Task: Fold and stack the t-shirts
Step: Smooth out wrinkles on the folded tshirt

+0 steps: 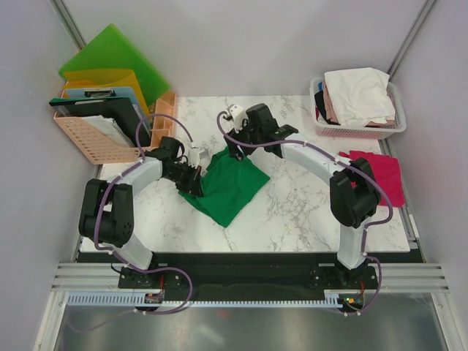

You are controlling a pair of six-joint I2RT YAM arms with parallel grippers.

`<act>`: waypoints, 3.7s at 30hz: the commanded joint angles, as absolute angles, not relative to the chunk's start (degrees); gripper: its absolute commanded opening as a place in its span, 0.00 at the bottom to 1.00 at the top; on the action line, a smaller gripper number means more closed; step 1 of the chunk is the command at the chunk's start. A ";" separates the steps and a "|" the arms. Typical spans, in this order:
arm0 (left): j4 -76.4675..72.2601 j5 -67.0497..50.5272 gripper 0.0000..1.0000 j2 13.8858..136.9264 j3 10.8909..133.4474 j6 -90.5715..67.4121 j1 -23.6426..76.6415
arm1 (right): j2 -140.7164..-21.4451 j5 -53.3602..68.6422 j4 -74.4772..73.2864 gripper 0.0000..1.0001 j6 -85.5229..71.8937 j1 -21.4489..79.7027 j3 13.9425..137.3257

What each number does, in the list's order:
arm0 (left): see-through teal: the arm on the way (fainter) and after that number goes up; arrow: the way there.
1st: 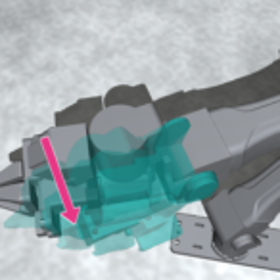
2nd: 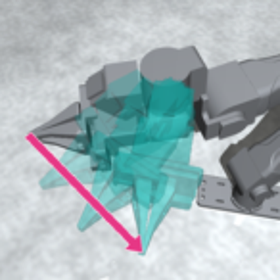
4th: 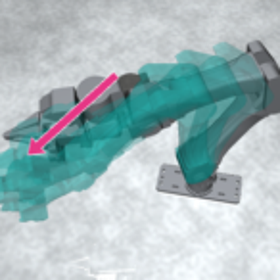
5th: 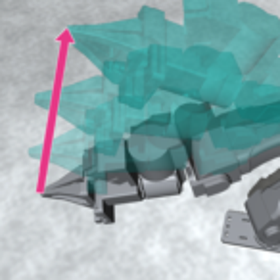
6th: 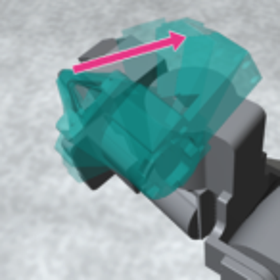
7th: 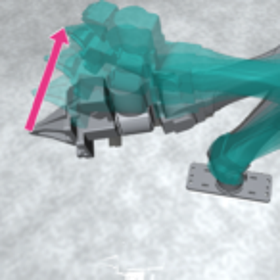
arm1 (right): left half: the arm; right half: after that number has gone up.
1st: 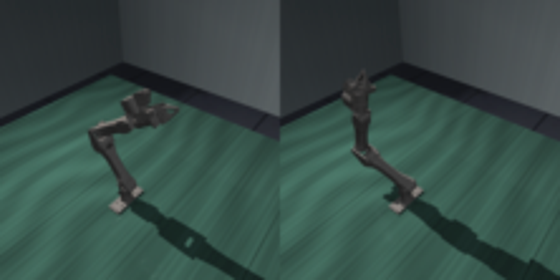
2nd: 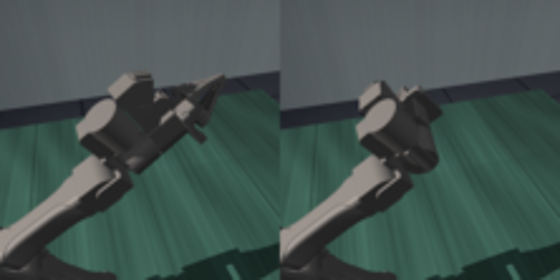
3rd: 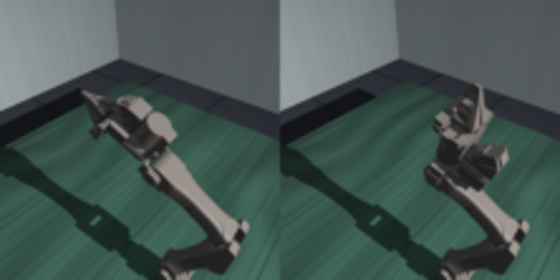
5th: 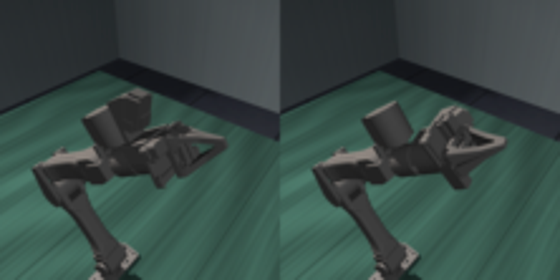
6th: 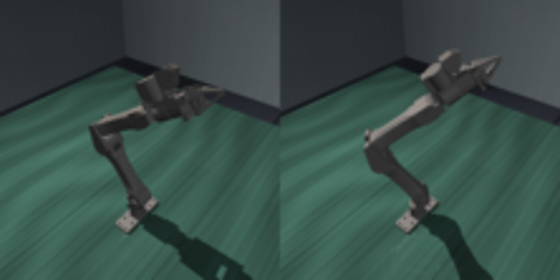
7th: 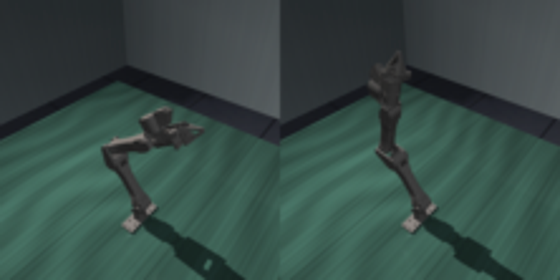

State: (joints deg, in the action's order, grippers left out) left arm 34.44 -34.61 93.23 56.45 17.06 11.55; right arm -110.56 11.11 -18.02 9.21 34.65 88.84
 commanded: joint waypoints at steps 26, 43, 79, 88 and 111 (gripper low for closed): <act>35.33 -35.68 0.02 93.34 57.48 19.16 11.43 | -132.17 24.79 -34.81 0.00 11.95 34.28 108.18; 35.86 -36.12 0.02 93.34 57.66 19.42 11.43 | -130.69 -0.18 -21.45 0.00 13.36 33.49 103.89; 24.17 -19.60 0.87 79.60 51.94 24.52 24.08 | -125.78 7.56 -19.51 0.00 2.81 38.67 91.32; 22.50 -21.45 0.88 88.94 55.90 24.78 24.08 | -119.54 7.03 -15.38 0.00 3.34 38.93 85.96; 20.04 -23.64 0.88 95.98 52.65 21.89 24.52 | -113.12 -0.09 -10.02 0.00 0.00 26.46 82.27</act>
